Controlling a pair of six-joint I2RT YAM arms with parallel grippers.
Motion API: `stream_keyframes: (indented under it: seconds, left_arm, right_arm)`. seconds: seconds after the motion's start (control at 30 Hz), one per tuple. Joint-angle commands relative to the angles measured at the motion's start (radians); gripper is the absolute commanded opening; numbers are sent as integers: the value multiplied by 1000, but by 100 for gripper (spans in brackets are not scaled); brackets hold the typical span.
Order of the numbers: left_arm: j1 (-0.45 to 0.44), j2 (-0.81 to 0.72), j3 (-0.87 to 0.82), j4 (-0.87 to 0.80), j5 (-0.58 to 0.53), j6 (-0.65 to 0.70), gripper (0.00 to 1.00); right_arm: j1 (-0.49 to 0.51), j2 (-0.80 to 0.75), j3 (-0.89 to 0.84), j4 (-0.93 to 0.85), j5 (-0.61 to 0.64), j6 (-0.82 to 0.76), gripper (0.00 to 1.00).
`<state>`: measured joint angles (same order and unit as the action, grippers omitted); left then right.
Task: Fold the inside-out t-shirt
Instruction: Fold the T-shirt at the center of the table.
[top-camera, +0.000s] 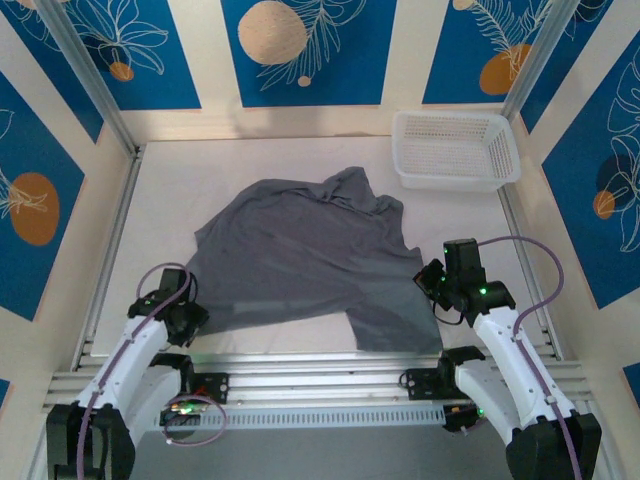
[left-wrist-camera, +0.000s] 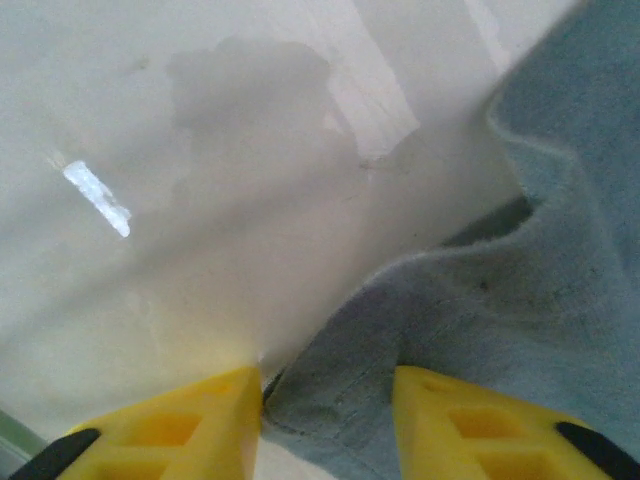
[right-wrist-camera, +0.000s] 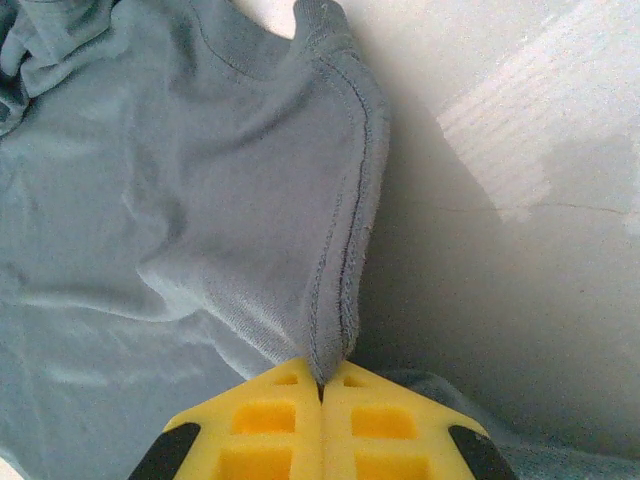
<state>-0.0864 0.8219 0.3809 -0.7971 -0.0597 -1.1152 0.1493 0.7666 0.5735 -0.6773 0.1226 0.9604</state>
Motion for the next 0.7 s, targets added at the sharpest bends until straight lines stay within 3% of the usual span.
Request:
stream_keyframes:
  seconds: [0.0,0.17,0.27,0.5,0.67]
  left_arm:
    - [2,2,-11,22,2,10,32]
    - [3,-6,-24,37,16,8,16]
    - [3,-21,-23,32,19,23,0]
    - [3,-188,95,-173,-140,80,0]
    - [4,-279,130,-178,-124,129,0]
  right_arm:
    - [4,-17,9,-28,-6,10,0]
    - [6,-19,5,-34,5,14,0]
    - [6,-24,-3,-51,29,29,0]
    - [4,-153,-28,-203,203,87,0]
    - [4,-189,-50,-223,147,63,0]
